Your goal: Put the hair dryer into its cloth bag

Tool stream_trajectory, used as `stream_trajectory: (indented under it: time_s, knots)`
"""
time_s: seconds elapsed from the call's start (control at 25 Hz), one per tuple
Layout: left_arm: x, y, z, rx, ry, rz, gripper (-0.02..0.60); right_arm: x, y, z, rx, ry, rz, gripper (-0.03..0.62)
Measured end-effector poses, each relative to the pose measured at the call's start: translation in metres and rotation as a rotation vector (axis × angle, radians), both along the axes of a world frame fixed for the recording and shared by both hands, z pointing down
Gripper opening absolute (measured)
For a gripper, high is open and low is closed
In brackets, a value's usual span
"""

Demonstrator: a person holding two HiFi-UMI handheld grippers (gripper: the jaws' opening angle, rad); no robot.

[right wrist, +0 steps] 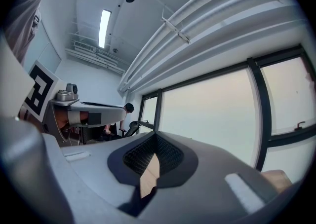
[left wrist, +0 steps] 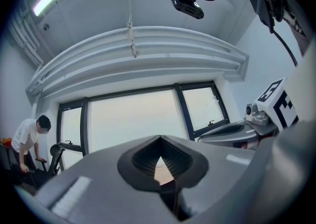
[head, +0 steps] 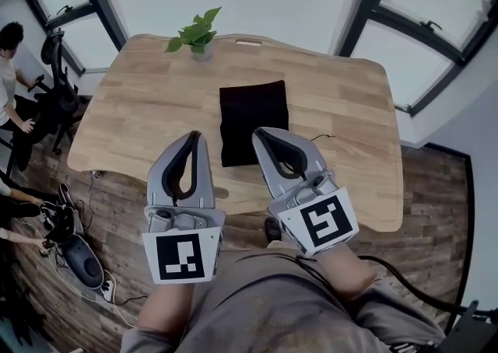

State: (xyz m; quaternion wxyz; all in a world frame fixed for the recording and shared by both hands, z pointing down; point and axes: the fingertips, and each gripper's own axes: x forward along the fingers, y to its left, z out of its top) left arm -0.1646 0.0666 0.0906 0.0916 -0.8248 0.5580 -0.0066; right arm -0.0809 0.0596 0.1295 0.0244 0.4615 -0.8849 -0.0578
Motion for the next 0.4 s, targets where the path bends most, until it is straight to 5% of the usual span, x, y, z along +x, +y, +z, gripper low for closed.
stream_trajectory:
  time_s: [0.4]
  knots:
    - [0.011, -0.002, 0.007, -0.016, -0.012, 0.009, 0.0, 0.017, -0.004, 0.006, -0.014, -0.021, 0.017, 0.026]
